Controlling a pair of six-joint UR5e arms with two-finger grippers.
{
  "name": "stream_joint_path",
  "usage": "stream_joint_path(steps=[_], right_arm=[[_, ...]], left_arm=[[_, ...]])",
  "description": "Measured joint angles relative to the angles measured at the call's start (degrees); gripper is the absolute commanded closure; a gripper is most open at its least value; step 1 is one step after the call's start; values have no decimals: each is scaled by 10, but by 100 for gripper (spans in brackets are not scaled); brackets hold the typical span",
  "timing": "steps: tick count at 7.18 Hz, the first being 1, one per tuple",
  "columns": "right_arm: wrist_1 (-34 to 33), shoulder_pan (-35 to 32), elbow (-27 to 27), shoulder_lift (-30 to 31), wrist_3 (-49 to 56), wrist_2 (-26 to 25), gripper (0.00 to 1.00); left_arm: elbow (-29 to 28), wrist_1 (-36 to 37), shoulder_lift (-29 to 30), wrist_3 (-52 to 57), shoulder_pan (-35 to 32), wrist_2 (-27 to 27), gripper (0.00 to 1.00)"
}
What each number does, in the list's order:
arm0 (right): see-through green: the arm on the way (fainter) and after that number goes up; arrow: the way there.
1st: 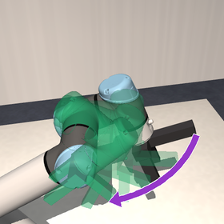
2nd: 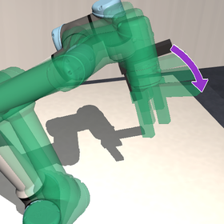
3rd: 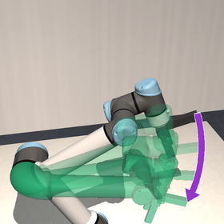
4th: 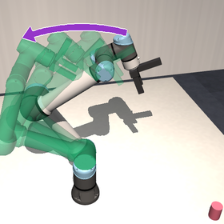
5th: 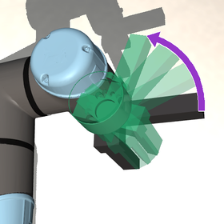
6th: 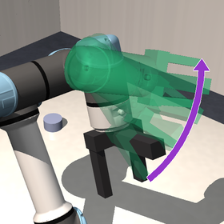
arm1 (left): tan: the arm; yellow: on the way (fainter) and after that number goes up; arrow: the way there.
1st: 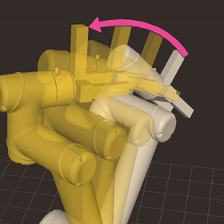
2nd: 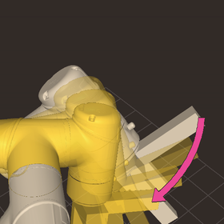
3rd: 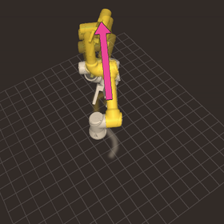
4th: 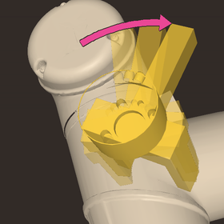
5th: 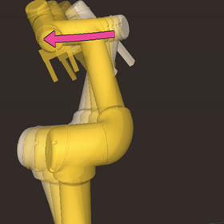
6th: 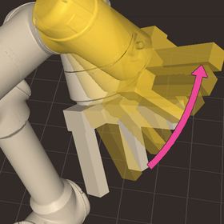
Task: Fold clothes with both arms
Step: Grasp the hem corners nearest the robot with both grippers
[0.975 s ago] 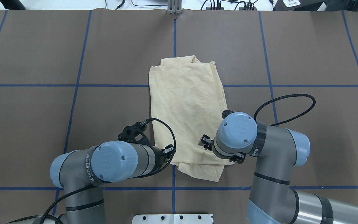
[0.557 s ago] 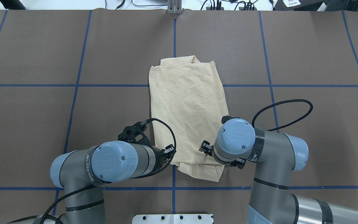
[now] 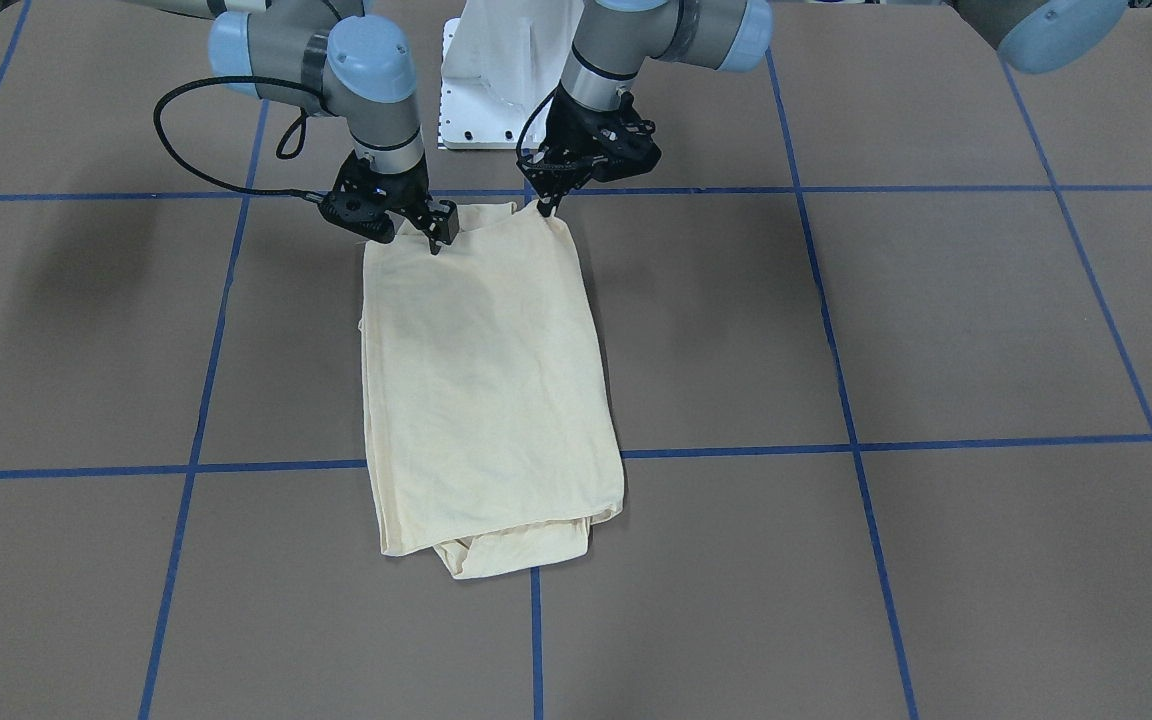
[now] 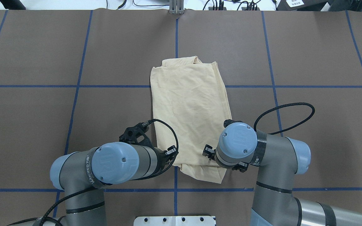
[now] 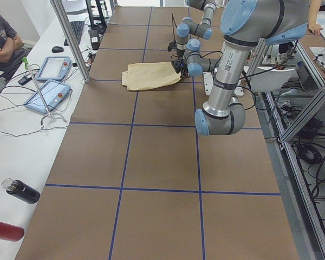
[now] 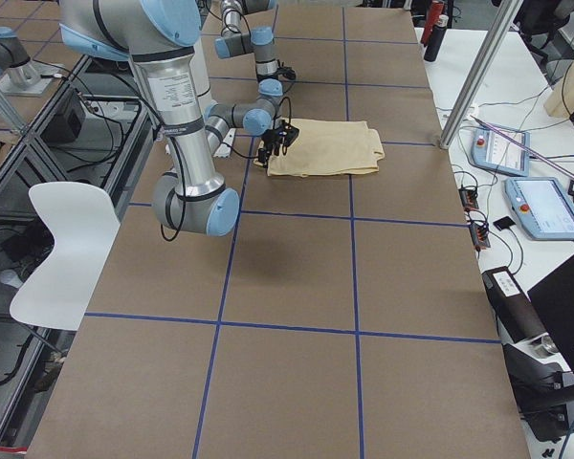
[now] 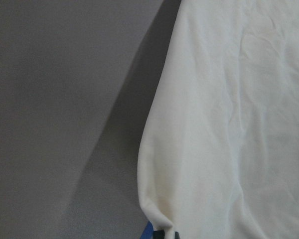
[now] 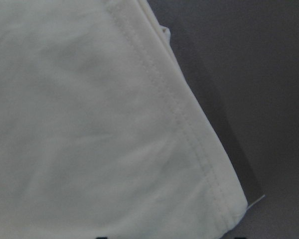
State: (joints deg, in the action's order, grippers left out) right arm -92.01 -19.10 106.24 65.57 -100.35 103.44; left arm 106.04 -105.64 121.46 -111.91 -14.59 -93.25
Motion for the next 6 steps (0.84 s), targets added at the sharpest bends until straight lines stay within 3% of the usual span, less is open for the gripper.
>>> stream_joint_path(steps=[4,6], right_arm=[[0,2,-1,6,1,-1,16],[0,4,-1,9,1,-1,33]], left_arm=[[1,0,0,0,0,-1,100],[1,0,0,0,0,-1,100]])
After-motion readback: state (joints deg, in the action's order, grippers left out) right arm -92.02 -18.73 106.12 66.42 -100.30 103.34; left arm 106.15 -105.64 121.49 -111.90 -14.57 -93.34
